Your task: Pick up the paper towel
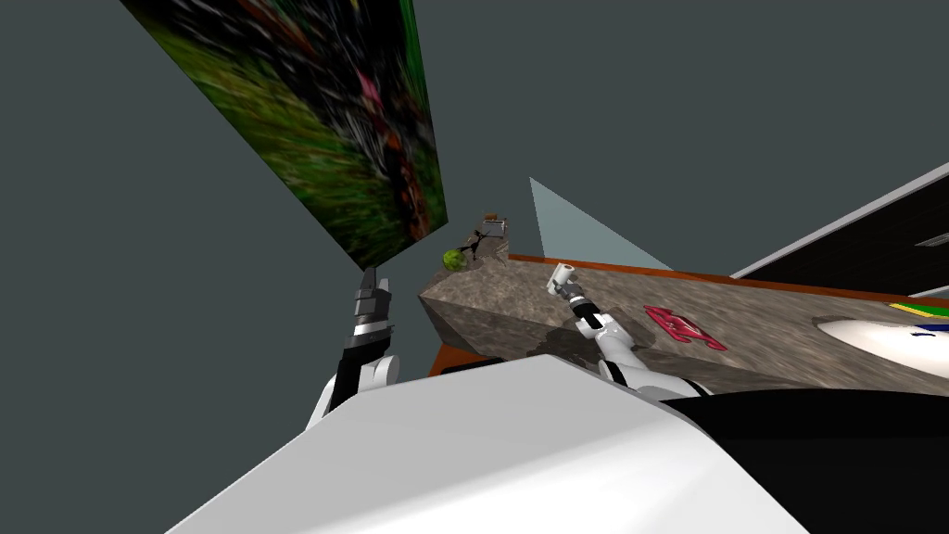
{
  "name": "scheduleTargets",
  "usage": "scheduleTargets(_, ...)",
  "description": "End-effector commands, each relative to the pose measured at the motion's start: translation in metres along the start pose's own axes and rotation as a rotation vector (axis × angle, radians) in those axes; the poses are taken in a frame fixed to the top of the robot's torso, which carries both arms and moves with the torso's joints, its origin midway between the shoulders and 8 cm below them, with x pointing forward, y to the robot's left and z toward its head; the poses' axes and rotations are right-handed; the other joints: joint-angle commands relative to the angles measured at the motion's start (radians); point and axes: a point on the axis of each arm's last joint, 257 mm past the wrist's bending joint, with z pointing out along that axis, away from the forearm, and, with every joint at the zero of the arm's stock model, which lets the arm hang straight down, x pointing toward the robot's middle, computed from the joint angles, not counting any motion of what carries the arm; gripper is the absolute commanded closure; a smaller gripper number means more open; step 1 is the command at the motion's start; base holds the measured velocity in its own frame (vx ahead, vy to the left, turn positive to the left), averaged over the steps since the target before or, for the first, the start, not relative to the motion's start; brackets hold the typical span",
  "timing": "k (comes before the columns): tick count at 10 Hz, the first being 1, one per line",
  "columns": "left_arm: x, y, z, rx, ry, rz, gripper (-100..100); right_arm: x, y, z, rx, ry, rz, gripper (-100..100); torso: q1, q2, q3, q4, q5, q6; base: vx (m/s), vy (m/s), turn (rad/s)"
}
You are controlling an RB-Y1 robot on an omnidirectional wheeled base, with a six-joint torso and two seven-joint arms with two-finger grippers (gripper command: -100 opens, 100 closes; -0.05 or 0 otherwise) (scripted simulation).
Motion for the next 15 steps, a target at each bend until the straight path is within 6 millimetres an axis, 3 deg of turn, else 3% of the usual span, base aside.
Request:
scheduleTargets(1, 0.0, 0.0, 0.0, 0.0, 0.0, 0.0, 0, 0.002, 0.009, -0.002, -0.002, 0.006, -0.001, 100, 0.0, 0.0, 0.0, 0.0, 0.0, 0.0, -0.014, -0.039, 0.025)
scheduleTargets(2, 0.0, 0.0, 0.0, 0.0, 0.0, 0.0, 0, 0.002, 0.009, -0.002, -0.002, 0.006, -0.001, 100, -0.002, 0.001, 0.0, 0.0, -0.001, -0.001, -0.019, -0.058, 0.028)
scheduleTargets(3, 0.0, 0.0, 0.0, 0.0, 0.0, 0.0, 0, 0.015, 0.021, -0.006, 0.003, 0.032, 0.003, 100, -0.003, 0.0, 0.0, -0.001, -0.001, -0.001, -0.029, -0.086, 0.03)
scheduleTargets(4, 0.0, 0.0, 0.0, 0.0, 0.0, 0.0, 0, 0.005, 0.022, -0.003, -0.002, 0.011, -0.003, 100, -0.005, 0.001, -0.001, -0.003, -0.005, -0.001, -0.026, -0.069, 0.023)
scheduleTargets(5, 0.0, 0.0, 0.0, 0.0, 0.0, 0.0, 0, 0.015, 0.034, -0.007, 0.003, 0.032, 0.0, 100, -0.005, 0.001, -0.002, -0.004, -0.006, 0.0, -0.031, -0.072, 0.02)
scheduleTargets(6, 0.0, 0.0, 0.0, 0.0, 0.0, 0.0, 0, 0.005, 0.036, -0.003, -0.003, 0.011, -0.006, 100, -0.006, 0.001, -0.002, -0.005, -0.007, 0.0, -0.03, -0.058, 0.02)
scheduleTargets(7, 0.0, 0.0, 0.0, 0.0, 0.0, 0.0, 0, 0.018, 0.046, -0.009, 0.005, 0.039, 0.0, 100, -0.006, 0.0, -0.002, -0.005, -0.008, 0.0, -0.027, -0.076, 0.014)
scheduleTargets(9, 0.0, 0.0, 0.0, 0.0, 0.0, 0.0, 0, 0.005, 0.048, -0.005, -0.001, 0.013, -0.007, 100, -0.007, -0.001, -0.004, -0.008, -0.011, 0.0, -0.015, -0.039, 0.012)
scheduleTargets(12, 0.0, 0.0, 0.0, 0.0, 0.0, 0.0, 0, 0.011, 0.071, -0.011, 0.01, 0.032, -0.003, 100, -0.007, -0.001, -0.005, -0.009, -0.012, 0.0, -0.031, -0.054, 0.019)
scheduleTargets(13, 0.0, 0.0, 0.0, 0.0, 0.0, 0.0, 0, 0.003, 0.072, -0.009, 0.007, 0.016, -0.007, 100, -0.009, 0.0, -0.005, -0.009, -0.013, 0.0, -0.034, -0.064, 0.026)
scheduleTargets(14, 0.0, 0.0, 0.0, 0.0, 0.0, 0.0, 0, 0.014, 0.082, -0.014, 0.017, 0.043, 0.0, 100, -0.009, -0.001, -0.005, -0.009, -0.013, 0.0, -0.026, -0.075, 0.023)
scheduleTargets(15, 0.0, 0.0, 0.0, 0.0, 0.0, 0.0, 0, 0.004, 0.083, -0.012, 0.014, 0.023, -0.004, 100, -0.01, -0.001, -0.006, -0.01, -0.015, 0.0, -0.019, -0.057, 0.019)
